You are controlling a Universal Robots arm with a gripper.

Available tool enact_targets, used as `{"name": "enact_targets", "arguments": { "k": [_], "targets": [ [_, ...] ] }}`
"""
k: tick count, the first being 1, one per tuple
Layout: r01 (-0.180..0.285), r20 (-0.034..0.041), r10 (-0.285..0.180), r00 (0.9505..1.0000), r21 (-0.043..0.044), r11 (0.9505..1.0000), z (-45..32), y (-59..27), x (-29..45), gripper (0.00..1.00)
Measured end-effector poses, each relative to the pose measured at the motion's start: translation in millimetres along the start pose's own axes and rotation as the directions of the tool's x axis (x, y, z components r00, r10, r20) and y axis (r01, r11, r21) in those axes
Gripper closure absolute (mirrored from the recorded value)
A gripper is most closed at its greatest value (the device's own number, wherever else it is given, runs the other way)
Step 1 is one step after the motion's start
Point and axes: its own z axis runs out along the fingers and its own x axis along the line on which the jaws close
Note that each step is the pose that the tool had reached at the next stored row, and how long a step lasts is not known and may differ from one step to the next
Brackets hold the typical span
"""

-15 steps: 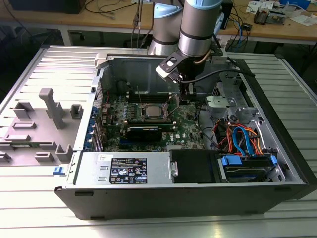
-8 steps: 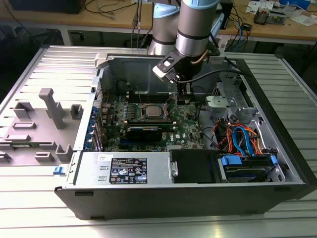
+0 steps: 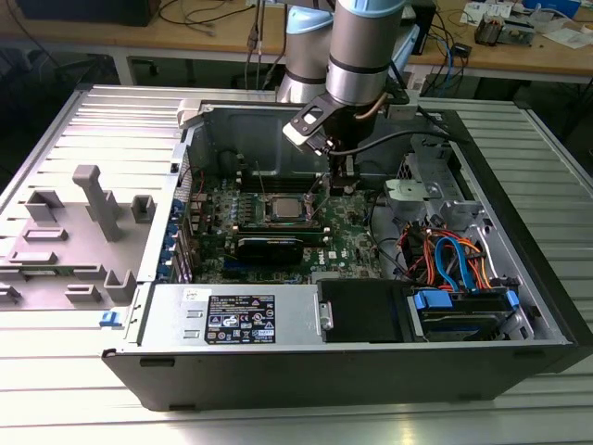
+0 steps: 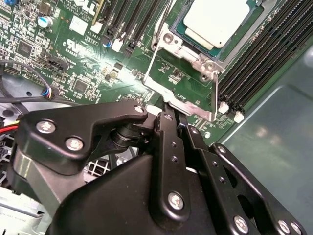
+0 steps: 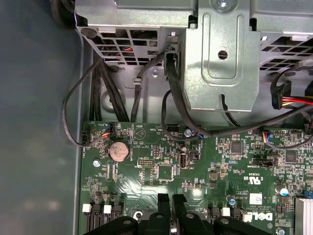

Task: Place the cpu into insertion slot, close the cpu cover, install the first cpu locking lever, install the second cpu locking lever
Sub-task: 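Close the cpu cover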

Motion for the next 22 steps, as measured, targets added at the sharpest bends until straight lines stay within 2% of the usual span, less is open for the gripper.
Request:
{"name": "enact_targets", "arguments": {
  "k": [10,22],
  "targets": [
    [0.000,0.0001,0.000,1.0000,0.0001,1.0000,-0.1,-8.3,0.3,0.83],
    [0.000,0.0000,0.000,1.0000,0.0000,1.0000,-0.1,-11.1,0.4,0.83]
  ]
}}
